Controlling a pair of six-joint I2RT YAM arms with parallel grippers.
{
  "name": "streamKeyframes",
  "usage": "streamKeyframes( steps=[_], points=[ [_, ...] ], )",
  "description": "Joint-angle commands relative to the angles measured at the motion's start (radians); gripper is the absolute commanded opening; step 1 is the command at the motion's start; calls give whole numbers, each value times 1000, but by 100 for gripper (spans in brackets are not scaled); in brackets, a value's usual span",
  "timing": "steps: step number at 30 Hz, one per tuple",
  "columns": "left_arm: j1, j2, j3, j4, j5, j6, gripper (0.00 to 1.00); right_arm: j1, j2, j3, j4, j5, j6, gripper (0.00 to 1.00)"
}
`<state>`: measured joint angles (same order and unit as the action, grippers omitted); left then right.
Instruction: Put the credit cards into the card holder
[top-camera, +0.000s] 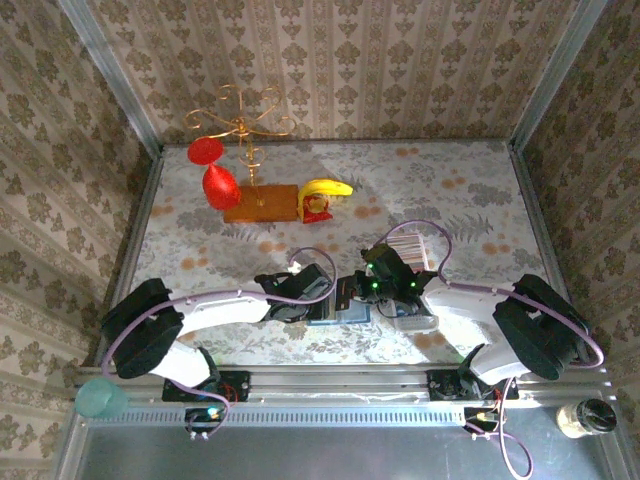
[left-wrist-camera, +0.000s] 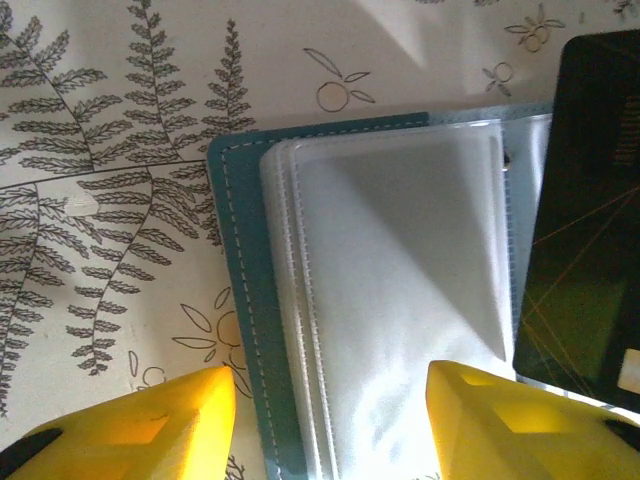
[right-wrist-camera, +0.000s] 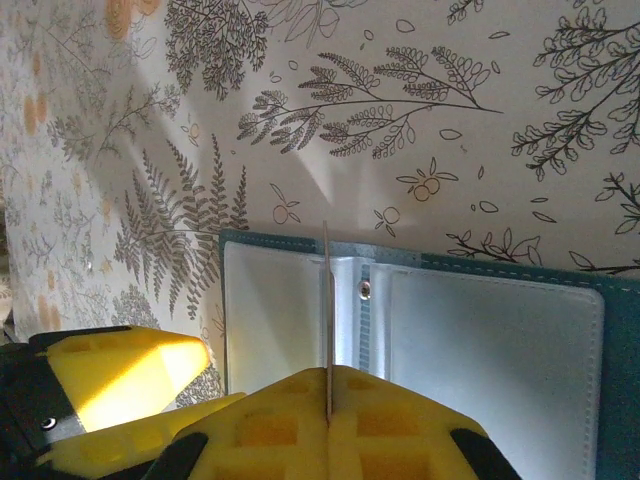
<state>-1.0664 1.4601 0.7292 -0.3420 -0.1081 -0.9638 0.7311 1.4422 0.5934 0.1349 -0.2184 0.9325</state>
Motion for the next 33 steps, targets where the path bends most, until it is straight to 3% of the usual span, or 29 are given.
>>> streamKeyframes(
  steps=[1, 10, 28, 33],
  points=[
    [-7, 22, 27, -46, -1, 19, 52, 6, 15, 13, 35, -12, 24, 0],
    [-7, 26, 2, -33, -8, -5, 40, 9, 23, 8, 35, -12, 35, 0],
    [-12, 18, -28, -6, -3, -16, 39, 28, 21, -34, 50, 8, 55, 0],
    [-16, 22, -27, 1, -1, -14, 39, 30, 37, -52, 99, -55, 93, 0]
  ],
)
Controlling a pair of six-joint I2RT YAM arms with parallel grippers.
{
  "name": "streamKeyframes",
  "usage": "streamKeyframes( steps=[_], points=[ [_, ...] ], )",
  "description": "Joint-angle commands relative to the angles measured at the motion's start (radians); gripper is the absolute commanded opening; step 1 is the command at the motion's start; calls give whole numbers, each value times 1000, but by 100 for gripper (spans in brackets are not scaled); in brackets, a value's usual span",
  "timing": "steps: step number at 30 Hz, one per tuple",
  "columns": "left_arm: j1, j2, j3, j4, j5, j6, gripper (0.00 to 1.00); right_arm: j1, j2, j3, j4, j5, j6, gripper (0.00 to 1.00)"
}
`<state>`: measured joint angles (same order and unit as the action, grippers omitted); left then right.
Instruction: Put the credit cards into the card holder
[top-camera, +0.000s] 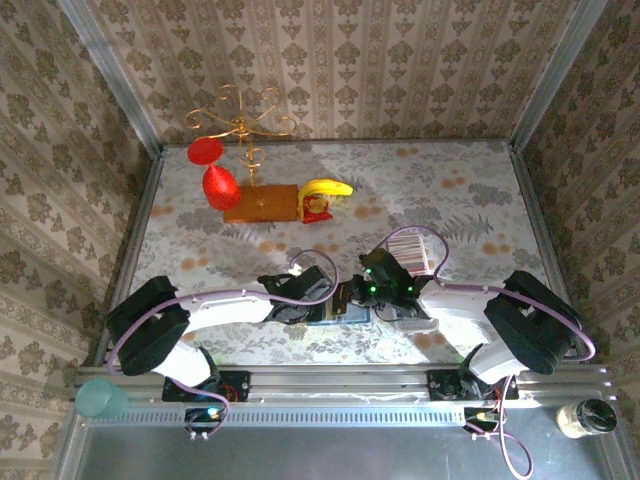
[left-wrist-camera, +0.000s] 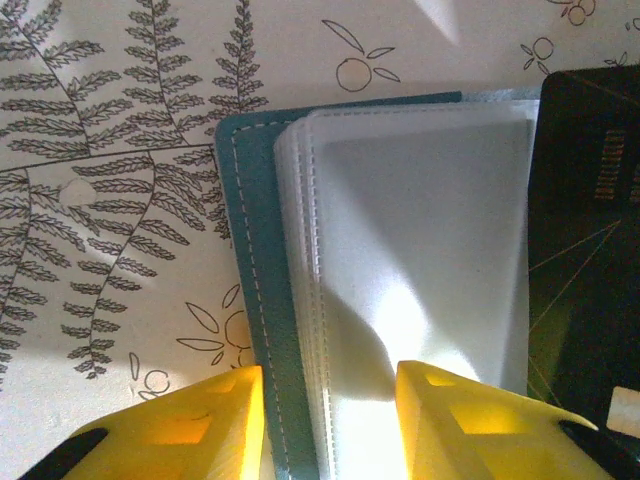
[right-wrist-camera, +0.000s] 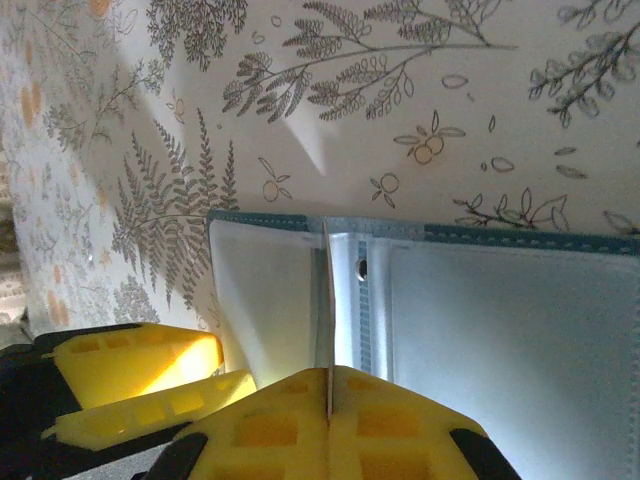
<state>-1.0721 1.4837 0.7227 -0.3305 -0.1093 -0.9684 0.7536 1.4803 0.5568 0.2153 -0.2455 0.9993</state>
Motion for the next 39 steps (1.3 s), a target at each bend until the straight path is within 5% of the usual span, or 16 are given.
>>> streamKeyframes(
  steps=[1, 21, 25, 30, 39],
  points=[
    [-10, -2, -20, -12, 0, -10, 39, 9, -4, -17, 11, -32, 28, 0],
    [-13, -1, -32, 39, 8, -1, 38, 14, 1, -29, 2, -43, 36, 0],
    [-15, -3, -34, 41, 16, 0, 38, 12, 14, 19, -104, -20, -21, 23],
    [-19, -9, -41, 46, 11, -3, 38, 13, 16, 63, -211, 39, -70, 31],
    [-19, -10, -47, 53, 10, -1, 36, 26, 64, 104, -225, 18, -84, 20]
  ],
)
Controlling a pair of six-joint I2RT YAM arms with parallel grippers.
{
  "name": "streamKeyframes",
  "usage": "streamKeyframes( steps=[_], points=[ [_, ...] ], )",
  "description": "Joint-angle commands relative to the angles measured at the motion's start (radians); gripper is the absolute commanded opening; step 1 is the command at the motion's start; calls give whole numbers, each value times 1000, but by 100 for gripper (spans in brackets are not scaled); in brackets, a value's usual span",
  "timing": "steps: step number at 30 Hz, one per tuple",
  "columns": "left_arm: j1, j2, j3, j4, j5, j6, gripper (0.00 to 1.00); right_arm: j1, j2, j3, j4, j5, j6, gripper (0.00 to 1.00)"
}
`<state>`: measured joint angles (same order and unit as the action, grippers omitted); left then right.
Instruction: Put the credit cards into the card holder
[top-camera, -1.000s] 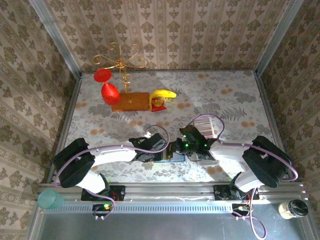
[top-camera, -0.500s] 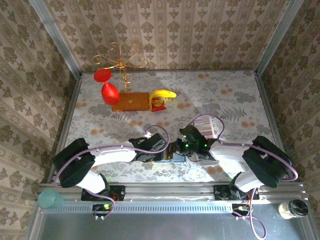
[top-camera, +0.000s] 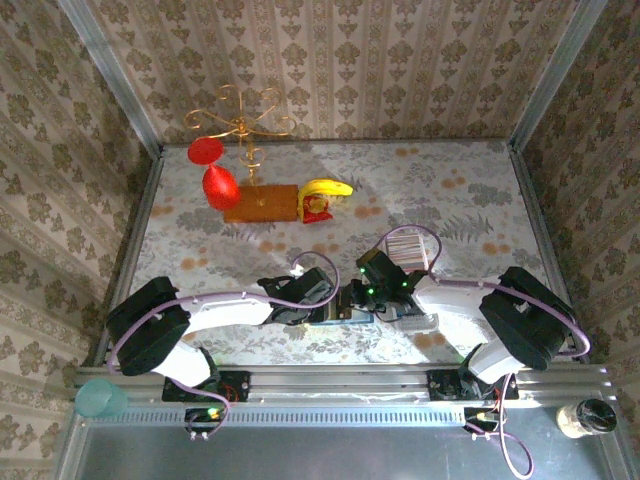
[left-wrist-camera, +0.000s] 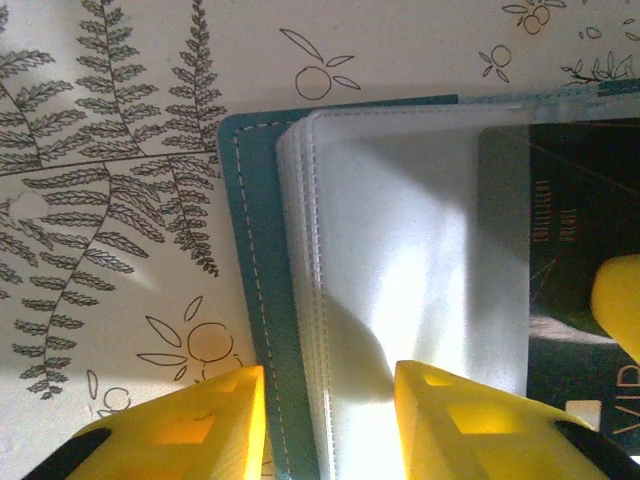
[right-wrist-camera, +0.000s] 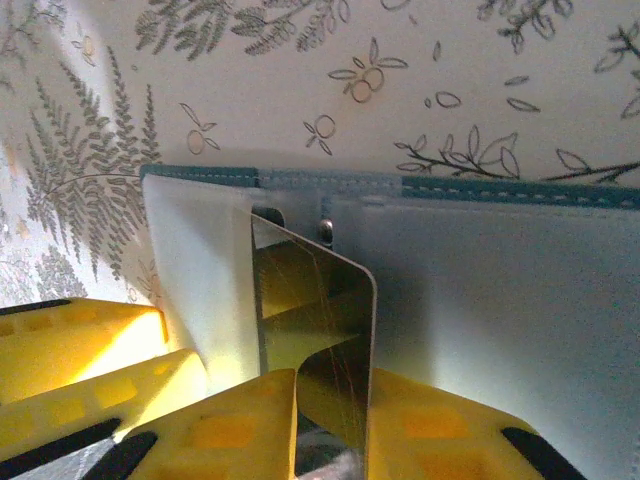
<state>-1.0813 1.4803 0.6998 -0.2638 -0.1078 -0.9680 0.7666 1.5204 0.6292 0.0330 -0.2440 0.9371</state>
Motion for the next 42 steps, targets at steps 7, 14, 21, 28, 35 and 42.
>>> streamKeyframes(
  steps=[7, 14, 21, 28, 35, 42],
  points=[
    [-9, -16, -34, -2, 8, -7, 36, 37, 27, 52, -43, 27, -24, 24],
    [-10, -68, -39, 8, 2, -22, 38, 36, -12, 46, -129, 102, -52, 28],
    [-12, -113, -76, 81, 54, -55, 39, 39, 34, 66, -97, 62, -41, 22],
    [-11, -95, -103, 36, -10, -61, 34, 55, 55, 85, -67, 48, -21, 21],
    [-12, -63, -110, 59, -8, -61, 24, 71, 81, 108, -58, 38, -5, 19],
    [-13, -74, -129, 68, -9, -66, 24, 91, 95, 133, -10, 25, 27, 19]
  ],
)
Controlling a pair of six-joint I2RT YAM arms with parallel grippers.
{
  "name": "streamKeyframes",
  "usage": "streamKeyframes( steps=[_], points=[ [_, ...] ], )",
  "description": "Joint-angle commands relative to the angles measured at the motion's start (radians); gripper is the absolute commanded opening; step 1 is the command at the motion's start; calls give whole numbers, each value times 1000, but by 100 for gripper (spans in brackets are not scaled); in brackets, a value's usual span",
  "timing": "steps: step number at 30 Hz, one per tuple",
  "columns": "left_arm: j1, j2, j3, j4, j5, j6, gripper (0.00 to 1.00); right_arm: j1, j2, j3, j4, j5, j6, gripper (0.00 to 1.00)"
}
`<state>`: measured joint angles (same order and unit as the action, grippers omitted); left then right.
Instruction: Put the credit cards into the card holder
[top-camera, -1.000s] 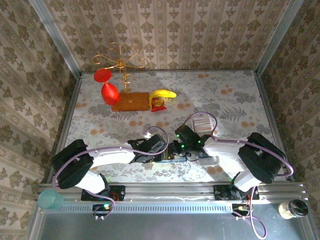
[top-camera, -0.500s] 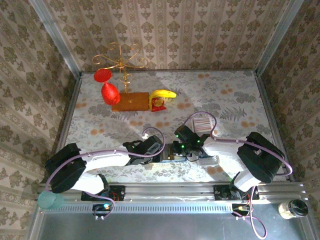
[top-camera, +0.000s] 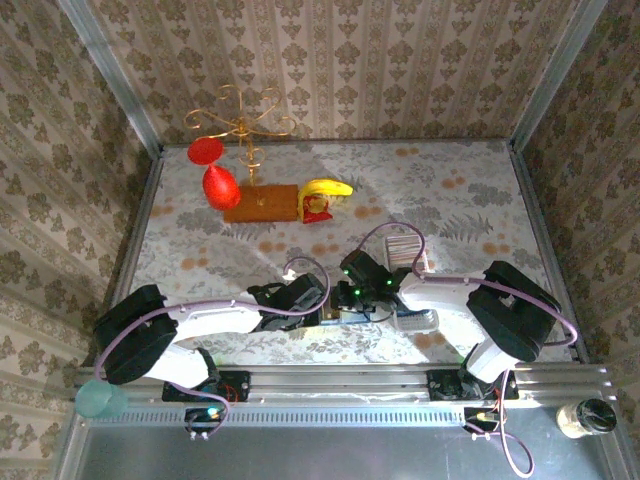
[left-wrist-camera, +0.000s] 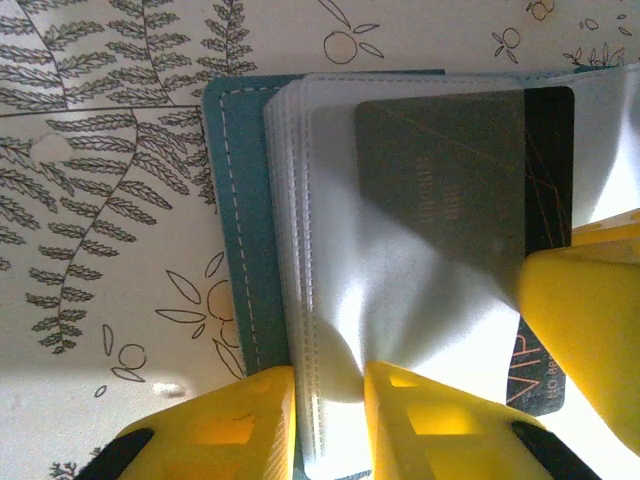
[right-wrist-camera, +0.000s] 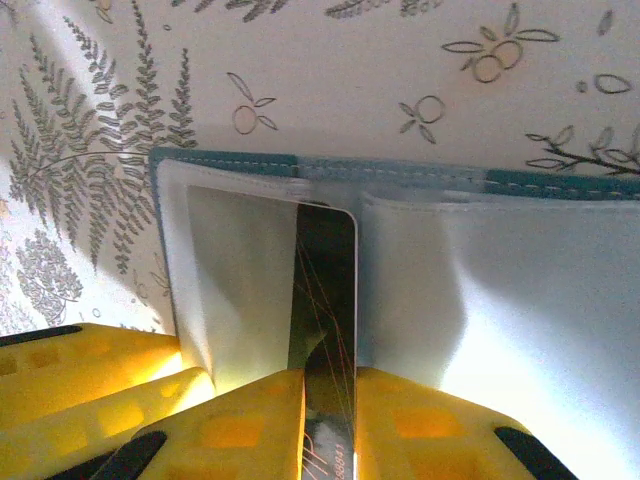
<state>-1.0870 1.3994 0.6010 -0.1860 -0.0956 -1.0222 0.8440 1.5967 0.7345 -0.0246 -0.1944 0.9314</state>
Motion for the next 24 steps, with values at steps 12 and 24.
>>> streamKeyframes(
  steps=[12, 24],
  points=[
    [-7, -20, -37, -22, -30, -3, 24, 12, -6, 17, -7, 23, 28, 24],
    [0, -79, -56, -7, -28, 9, 26, 13, -14, 26, -47, 52, 19, 23]
  ],
)
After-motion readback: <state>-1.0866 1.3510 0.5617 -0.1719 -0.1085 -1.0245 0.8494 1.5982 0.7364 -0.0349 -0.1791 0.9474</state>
